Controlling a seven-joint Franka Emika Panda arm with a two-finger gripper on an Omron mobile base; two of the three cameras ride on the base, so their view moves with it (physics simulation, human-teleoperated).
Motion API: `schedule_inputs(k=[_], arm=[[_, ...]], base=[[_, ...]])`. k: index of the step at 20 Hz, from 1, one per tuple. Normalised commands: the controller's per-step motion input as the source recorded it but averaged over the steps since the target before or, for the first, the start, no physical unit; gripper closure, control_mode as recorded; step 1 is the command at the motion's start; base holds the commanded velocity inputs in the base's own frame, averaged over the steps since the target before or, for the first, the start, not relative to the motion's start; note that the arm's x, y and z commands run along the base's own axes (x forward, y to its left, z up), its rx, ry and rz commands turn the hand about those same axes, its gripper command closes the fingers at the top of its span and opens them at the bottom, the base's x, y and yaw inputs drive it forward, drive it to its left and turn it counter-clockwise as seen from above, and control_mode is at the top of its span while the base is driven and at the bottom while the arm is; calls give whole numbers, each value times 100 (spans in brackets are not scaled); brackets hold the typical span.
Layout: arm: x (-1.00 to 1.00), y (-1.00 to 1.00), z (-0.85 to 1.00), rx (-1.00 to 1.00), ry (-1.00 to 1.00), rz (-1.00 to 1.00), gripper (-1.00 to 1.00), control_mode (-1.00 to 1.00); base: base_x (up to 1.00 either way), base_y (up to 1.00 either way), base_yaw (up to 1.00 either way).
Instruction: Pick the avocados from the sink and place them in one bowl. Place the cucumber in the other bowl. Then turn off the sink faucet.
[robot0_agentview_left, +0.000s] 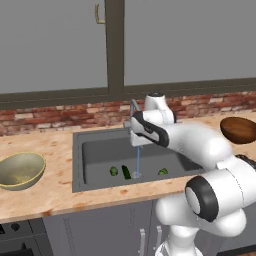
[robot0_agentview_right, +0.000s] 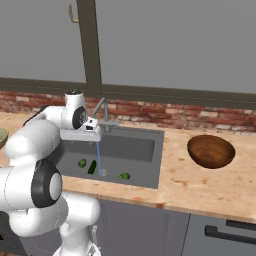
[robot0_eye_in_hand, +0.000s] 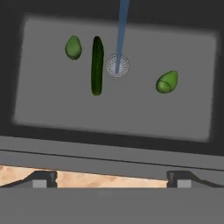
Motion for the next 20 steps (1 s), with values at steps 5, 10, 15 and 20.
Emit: schedule_inputs(k=[5,10,15,20], arm=[[7,0,-37,0,9,0,-100,-100],[0,1,-39,0,1,0,-100,-100],[-8,0,-41,0,-4,0,-100,-100],[-3,3,-40,0,0,0,-100,-100]], base=[[0,0,0],[0,0,0],[0,0,0],[0,0,0]])
